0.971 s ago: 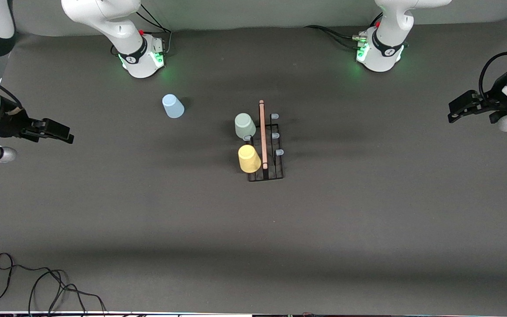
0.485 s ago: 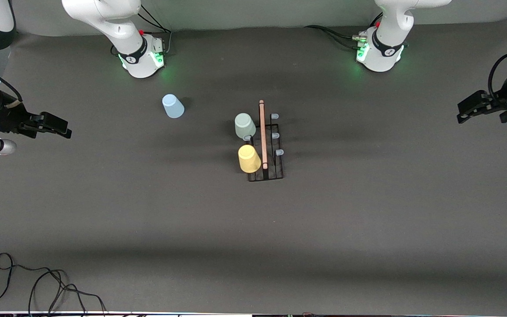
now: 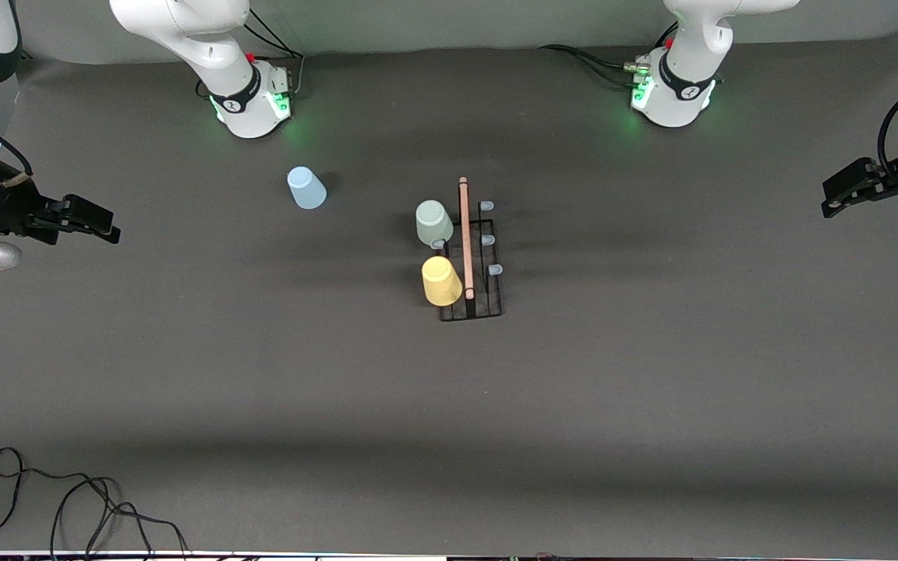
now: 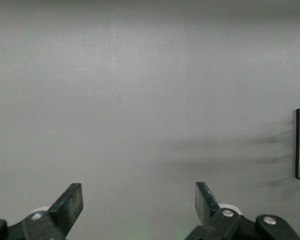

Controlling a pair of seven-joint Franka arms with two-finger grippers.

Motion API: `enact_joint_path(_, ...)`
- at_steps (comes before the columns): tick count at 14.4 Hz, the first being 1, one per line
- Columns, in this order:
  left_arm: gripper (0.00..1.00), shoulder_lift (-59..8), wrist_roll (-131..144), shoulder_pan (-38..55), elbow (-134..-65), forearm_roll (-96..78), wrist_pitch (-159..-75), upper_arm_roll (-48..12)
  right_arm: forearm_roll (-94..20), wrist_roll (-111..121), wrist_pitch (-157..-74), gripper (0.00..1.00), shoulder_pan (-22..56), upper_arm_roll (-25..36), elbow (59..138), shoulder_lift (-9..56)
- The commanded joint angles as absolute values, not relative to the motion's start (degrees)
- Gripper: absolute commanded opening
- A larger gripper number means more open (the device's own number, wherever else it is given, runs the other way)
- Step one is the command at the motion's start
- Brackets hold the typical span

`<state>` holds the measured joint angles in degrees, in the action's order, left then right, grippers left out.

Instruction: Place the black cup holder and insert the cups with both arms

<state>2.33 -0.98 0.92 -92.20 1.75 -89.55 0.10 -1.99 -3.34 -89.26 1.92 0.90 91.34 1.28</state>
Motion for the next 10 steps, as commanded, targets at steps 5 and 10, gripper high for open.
enact_joint_path(5,1.00,2.0,-1.8,1.0,-91.0,2.7,-89.6,-0.1,-1.0,-2.2,-90.1,1.00,1.7,0.0,92.5,0.4)
enact_joint_path(10,1.00,2.0,-1.6,1.0,-90.9,2.7,-88.9,-0.1,-1.0,-2.1,-90.1,1.00,1.7,0.0,92.5,0.4)
